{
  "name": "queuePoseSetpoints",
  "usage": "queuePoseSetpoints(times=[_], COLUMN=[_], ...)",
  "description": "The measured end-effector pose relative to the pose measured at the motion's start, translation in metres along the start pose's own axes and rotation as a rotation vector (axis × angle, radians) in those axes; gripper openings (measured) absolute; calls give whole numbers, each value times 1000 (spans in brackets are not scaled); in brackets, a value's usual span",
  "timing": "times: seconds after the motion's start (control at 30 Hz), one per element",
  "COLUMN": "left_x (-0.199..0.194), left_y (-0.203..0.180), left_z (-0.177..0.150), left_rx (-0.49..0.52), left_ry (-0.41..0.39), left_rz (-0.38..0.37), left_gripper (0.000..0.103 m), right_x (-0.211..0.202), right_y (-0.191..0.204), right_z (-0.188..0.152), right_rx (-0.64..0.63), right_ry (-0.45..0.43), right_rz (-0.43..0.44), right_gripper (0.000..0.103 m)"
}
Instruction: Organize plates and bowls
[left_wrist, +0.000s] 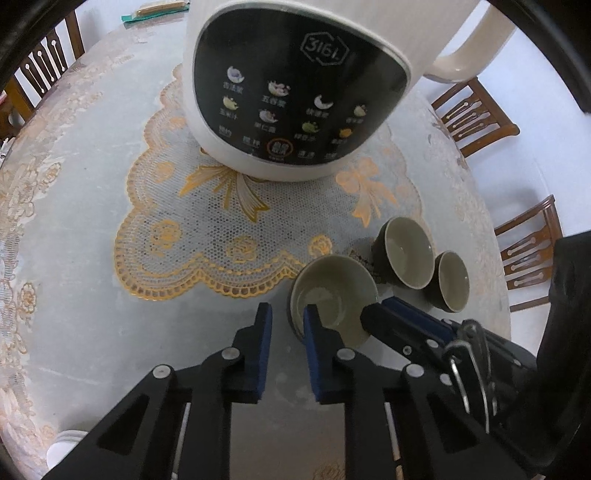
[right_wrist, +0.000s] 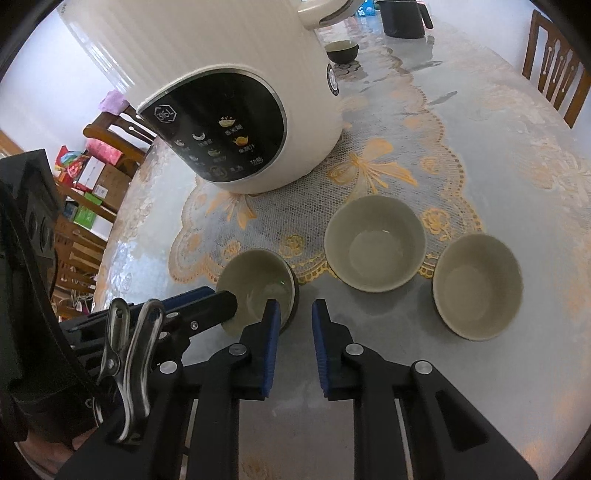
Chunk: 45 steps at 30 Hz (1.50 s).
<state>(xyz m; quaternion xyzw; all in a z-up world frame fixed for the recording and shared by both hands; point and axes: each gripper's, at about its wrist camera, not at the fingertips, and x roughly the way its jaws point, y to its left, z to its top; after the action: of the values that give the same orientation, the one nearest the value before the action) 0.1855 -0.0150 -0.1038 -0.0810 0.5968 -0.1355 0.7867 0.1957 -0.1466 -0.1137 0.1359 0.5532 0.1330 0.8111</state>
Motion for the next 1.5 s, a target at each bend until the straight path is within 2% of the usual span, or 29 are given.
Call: queuePoseSetpoints(times=[0.17,0.8,1.2,1.5], left_x=[4,-12,-32,-41], left_y=[-3,-10,-19,-32], left_z=[0,-10,-36,-67], left_rx=[7,33,64,105], left_ry=[3,-18,-26,-17], left_rz=[-20,-26,-34,-42], left_gripper=[8,7,7,7], right_x=[3,-12,-34,-49], right_y=[-2,6,9,7], right_z=[-1,-11,-39,-70], right_rx=[13,11,35,81], right_ry=[11,-11,-34,-41], right_rz=[26,41,39,33], right_gripper=[17,16,16,16])
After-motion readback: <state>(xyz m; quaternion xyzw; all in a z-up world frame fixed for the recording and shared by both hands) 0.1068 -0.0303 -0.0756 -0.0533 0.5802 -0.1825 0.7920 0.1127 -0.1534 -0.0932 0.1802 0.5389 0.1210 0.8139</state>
